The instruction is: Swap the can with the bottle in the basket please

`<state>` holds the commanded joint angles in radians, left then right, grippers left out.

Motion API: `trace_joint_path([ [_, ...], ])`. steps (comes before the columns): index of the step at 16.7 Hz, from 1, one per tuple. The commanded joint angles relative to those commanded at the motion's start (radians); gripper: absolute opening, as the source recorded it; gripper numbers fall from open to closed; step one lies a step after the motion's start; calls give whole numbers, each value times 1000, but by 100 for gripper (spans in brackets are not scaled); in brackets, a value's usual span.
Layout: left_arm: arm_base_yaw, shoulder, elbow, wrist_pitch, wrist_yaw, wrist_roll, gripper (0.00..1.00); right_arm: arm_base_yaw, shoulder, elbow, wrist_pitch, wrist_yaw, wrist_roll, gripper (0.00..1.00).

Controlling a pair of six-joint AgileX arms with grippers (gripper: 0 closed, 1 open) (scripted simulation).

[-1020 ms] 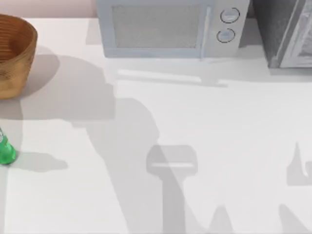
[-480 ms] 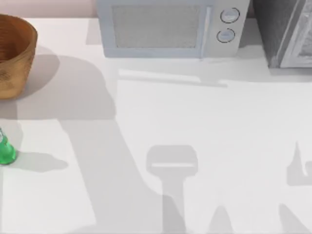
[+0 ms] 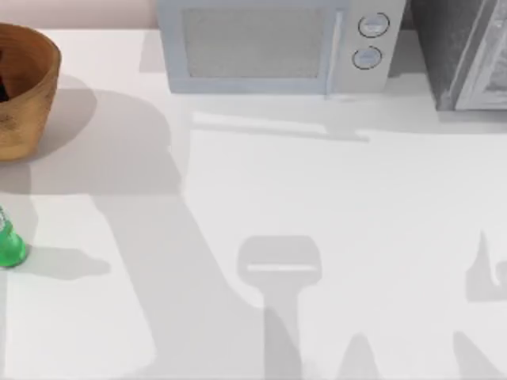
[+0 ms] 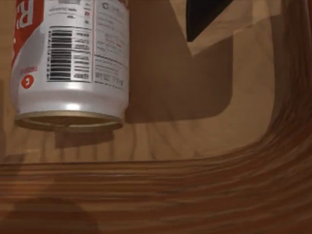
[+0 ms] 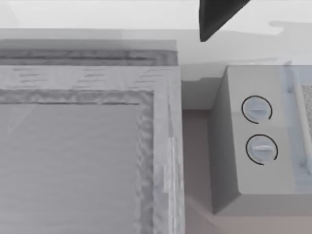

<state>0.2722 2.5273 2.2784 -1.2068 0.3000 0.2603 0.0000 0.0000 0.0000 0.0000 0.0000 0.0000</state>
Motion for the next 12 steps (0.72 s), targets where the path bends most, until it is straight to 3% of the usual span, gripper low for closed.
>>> trace_joint_path([
  [8,-12,16,-66,86,-1,-12,100,0,0,0,0,0,0,100],
  [12,-12,16,-66,86,-1,-12,70,0,0,0,0,0,0,100],
])
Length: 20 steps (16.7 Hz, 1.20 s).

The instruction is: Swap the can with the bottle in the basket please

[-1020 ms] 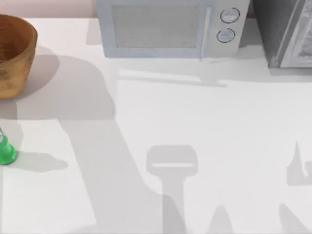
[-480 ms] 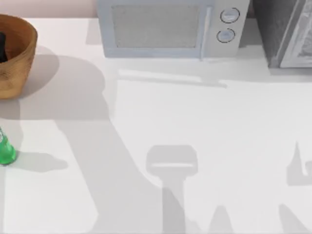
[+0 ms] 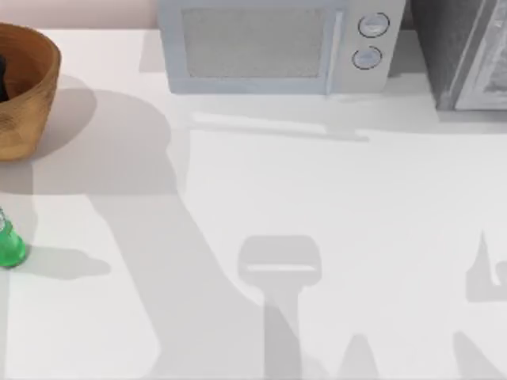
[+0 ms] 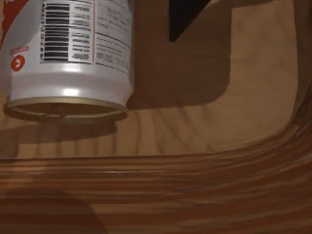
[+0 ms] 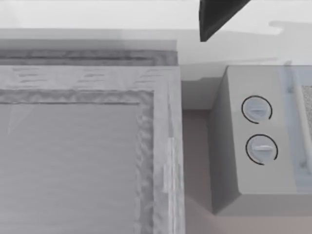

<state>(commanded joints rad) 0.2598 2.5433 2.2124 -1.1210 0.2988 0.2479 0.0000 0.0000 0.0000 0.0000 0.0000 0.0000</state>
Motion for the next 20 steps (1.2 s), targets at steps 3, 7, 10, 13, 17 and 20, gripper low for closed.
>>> trace_joint_path([
  [3,0,0,0,0,0,0,47,0,0,0,0,0,0,100],
  [7,0,0,0,0,0,0,17,0,0,0,0,0,0,100],
  [10,0,0,0,0,0,0,0,0,0,0,0,0,0,100],
  [13,0,0,0,0,0,0,0,0,0,0,0,0,0,100],
  [17,0,0,0,0,0,0,0,0,0,0,0,0,0,100],
  [20,-5,-79,-50,-1,7,2,0,0,0,0,0,0,0,100],
])
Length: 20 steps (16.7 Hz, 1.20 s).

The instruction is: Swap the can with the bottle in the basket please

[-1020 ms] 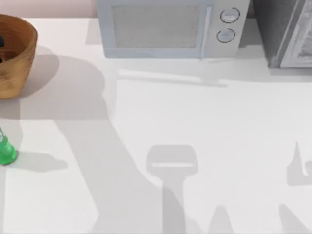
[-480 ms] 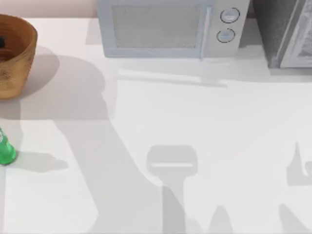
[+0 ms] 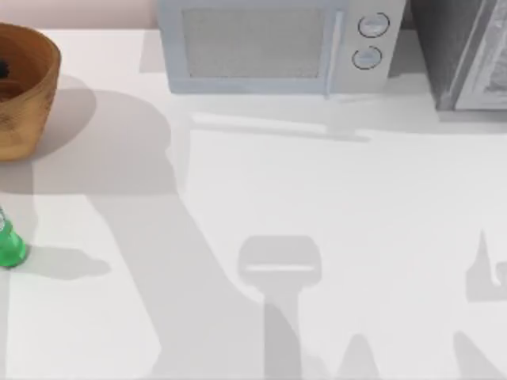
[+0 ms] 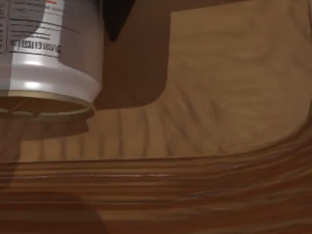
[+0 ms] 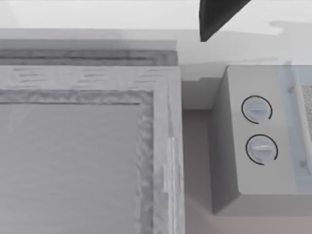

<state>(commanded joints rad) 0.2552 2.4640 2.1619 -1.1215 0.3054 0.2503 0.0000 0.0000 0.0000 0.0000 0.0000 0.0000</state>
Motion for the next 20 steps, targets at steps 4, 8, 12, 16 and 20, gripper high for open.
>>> trace_joint_path([
  [4,-8,-144,-143,78,-33,-35,0,0,0,0,0,0,0,100],
  [8,-39,-454,-427,238,-87,-79,0,0,0,0,0,0,0,100],
  [12,-86,-890,-795,444,-147,-122,0,0,0,0,0,0,0,100],
  [16,-139,-1374,-1197,661,-205,-163,0,0,0,0,0,0,0,100],
  [20,-187,-1833,-1582,858,-253,-201,0,0,0,0,0,0,0,100],
])
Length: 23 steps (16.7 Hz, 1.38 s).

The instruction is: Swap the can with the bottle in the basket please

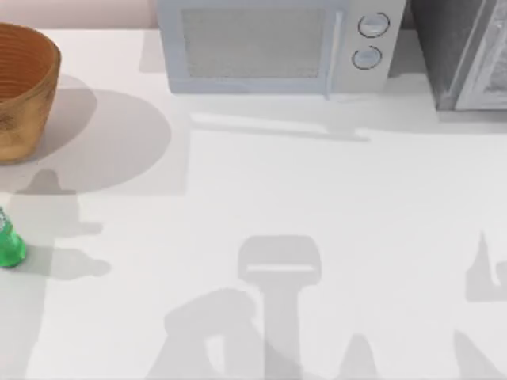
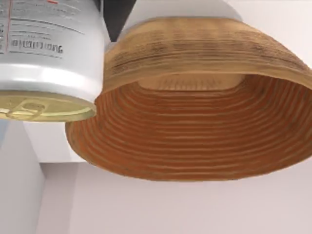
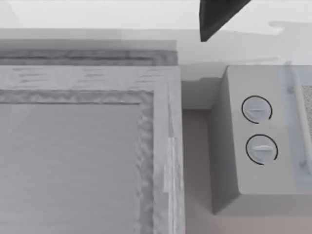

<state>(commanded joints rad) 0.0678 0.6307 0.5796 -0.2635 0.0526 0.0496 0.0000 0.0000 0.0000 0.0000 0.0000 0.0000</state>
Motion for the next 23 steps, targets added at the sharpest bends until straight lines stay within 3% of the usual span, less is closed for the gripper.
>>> trace_joint_path([
  [5,-46,-437,-389,181,-39,-35,0,0,0,0,0,0,0,100],
  [9,-65,-608,-557,254,-51,-48,0,0,0,0,0,0,0,100],
  [17,-65,-626,-580,262,-53,-48,0,0,0,0,0,0,0,100],
  [23,-124,-405,-463,390,52,2,0,0,0,0,0,0,0,100],
])
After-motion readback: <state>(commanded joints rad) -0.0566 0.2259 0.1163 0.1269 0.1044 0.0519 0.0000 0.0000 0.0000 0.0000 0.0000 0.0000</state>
